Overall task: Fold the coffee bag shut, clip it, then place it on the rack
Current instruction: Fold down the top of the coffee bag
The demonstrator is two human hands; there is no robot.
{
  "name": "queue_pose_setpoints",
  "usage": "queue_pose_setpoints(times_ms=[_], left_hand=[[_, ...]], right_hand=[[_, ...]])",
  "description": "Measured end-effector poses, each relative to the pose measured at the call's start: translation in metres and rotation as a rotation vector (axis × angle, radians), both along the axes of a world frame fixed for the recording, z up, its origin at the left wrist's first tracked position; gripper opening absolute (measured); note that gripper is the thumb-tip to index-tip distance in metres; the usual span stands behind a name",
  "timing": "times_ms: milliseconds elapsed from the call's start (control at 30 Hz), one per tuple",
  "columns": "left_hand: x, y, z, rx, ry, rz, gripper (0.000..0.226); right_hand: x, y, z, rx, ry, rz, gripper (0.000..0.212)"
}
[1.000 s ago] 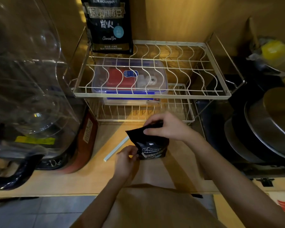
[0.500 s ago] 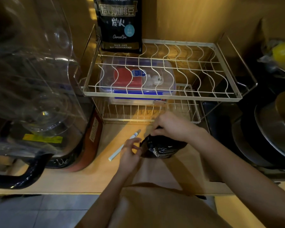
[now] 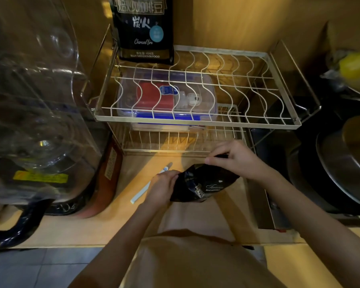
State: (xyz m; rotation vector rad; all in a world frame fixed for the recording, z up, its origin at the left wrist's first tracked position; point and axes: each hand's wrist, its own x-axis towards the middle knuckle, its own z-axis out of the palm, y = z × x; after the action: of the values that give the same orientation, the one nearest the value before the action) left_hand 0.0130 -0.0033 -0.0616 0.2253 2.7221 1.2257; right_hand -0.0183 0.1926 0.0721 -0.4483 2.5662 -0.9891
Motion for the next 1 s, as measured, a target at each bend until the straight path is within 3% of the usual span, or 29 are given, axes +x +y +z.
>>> queue_pose_setpoints(times_ms=[67, 267, 433, 633, 733, 1000], left_hand=[[0.005, 0.005, 0.000, -0.014, 0.077, 0.029, 0.022], [0.010, 0.016, -0.001, -0.117, 0.169, 0.047, 0.021], [0.006, 0.021, 0.003, -0.208, 0.184, 0.018, 0.022], [0.005, 0.011, 0.002, -0.182, 0.234, 0.082, 0.020], [0.007, 0.007, -0.003, -0.145, 0.234, 0.106, 0.022], [0.008, 0.006, -0.012, -0.033, 0.123, 0.123, 0.018]], right_hand=[[-0.001, 0.000, 0.004, 0.107, 0.005, 0.026, 0.011], [0.002, -0.031, 0.020, 0.714, 0.148, 0.277, 0.021], [0.008, -0.052, 0.015, 0.992, 0.262, 0.516, 0.016], [-0.006, -0.033, 0.010, 0.796, 0.222, 0.394, 0.009], [-0.007, -0.031, 0.009, 0.663, 0.150, 0.298, 0.017], [-0.013, -0.045, 0.010, 0.697, 0.125, 0.350, 0.011]])
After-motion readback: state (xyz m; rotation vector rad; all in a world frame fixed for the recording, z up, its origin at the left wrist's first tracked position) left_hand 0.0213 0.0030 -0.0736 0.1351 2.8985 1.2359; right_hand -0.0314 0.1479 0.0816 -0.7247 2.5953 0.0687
